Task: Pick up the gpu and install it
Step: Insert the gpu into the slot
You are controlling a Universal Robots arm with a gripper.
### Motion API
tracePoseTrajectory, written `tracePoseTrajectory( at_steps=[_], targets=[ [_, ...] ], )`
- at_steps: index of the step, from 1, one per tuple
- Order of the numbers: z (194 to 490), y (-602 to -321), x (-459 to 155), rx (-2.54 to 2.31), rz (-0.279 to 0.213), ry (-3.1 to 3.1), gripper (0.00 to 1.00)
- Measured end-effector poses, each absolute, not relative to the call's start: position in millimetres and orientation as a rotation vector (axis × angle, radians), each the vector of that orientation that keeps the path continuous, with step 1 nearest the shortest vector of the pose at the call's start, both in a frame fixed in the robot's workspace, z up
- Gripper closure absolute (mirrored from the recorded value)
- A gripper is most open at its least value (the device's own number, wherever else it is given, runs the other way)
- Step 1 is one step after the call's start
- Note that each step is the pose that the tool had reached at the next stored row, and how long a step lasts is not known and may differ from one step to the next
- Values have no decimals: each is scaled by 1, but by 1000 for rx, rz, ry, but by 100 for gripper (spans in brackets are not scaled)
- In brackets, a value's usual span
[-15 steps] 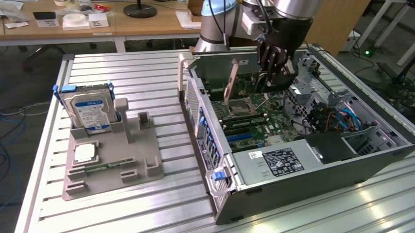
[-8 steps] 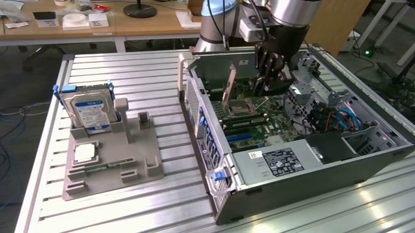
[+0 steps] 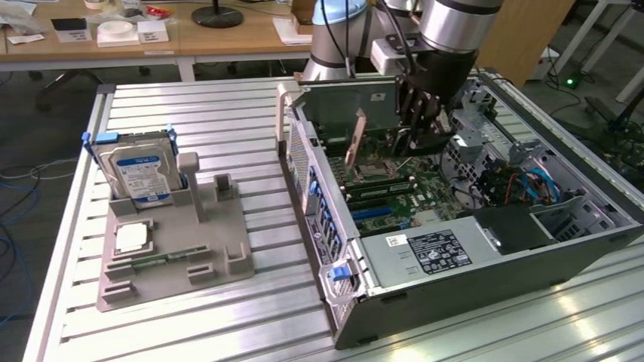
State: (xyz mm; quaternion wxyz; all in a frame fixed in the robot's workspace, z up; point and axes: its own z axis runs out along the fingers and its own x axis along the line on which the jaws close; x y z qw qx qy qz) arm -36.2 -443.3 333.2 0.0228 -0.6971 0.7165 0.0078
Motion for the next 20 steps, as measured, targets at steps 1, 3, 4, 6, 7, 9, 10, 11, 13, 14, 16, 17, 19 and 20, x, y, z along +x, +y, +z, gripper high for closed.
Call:
tracePoseTrajectory(
  at_steps=[1,3,4,6,7,9,10,11,13,14,16,17,19,20],
  targets=[
    [332,-443,-38,-2159,24,2219,72],
    [330,-443,-42,-2159,24,2219,72],
    [329,-443,-44,-2159,24,2219,72],
    [328,-444,-45,-2159,24,2219,72],
    [327,-445,-45,-2159,24,2219,72],
    [327,-448,-46,-2159,24,2219,72],
    [326,-450,-46,-2159,24,2219,72],
    [326,-451,-46,-2159,24,2219,72],
    [324,-453,-46,-2159,24,2219,72],
    [324,-454,-46,-2159,24,2219,72],
    [321,-456,-46,-2159,24,2219,72],
    [320,-456,-47,-2159,24,2219,72],
    [316,-456,-48,-2159,24,2219,72],
    [314,-456,-50,-2159,24,2219,72]
  ],
)
